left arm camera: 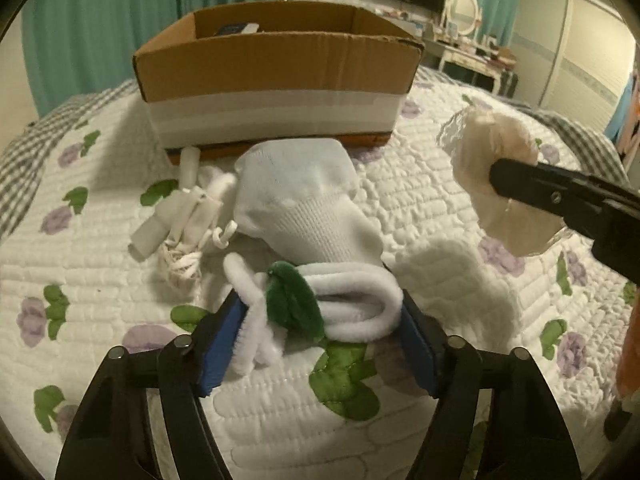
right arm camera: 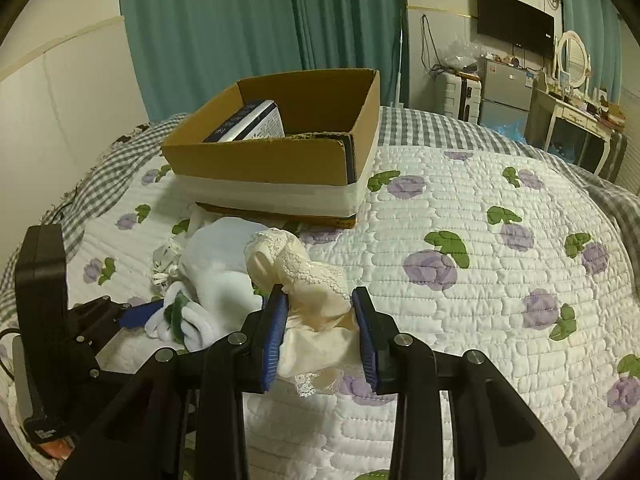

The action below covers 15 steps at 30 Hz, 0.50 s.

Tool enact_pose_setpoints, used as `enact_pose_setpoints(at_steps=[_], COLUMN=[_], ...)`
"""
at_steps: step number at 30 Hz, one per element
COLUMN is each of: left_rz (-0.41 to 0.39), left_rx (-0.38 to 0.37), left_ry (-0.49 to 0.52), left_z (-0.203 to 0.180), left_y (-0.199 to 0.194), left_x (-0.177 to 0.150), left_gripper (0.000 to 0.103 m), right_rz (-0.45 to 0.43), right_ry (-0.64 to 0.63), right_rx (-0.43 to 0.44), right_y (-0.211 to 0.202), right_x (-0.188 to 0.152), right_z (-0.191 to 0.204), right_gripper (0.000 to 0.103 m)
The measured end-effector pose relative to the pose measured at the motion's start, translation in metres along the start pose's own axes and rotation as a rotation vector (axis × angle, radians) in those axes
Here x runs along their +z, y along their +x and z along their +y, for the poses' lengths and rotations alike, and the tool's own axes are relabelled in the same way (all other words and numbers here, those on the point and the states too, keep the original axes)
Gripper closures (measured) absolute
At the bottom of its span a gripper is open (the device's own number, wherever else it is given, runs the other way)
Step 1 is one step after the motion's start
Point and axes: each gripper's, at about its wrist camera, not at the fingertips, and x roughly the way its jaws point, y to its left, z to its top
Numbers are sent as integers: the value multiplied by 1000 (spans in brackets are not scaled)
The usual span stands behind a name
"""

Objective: Organize soft objects
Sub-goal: 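Carry the cloth and pipe-cleaner bundle into the box and release both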

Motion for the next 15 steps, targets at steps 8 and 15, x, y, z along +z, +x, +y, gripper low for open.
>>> enact_pose_setpoints(at_steps=[8, 15], left_rz=[-53, -130], left_rx=[16, 13], left_ry=[50, 74], left_z=[-4, -6], left_y=[-37, -83], left_x=[-4, 10], left_gripper=[38, 38], right_rz=[1, -58], right_ry=[4, 25], right_rx=[-2, -68], right_y=[-4, -49], right_x=[-3, -6], right_z=[3, 12], right_gripper=[70, 70])
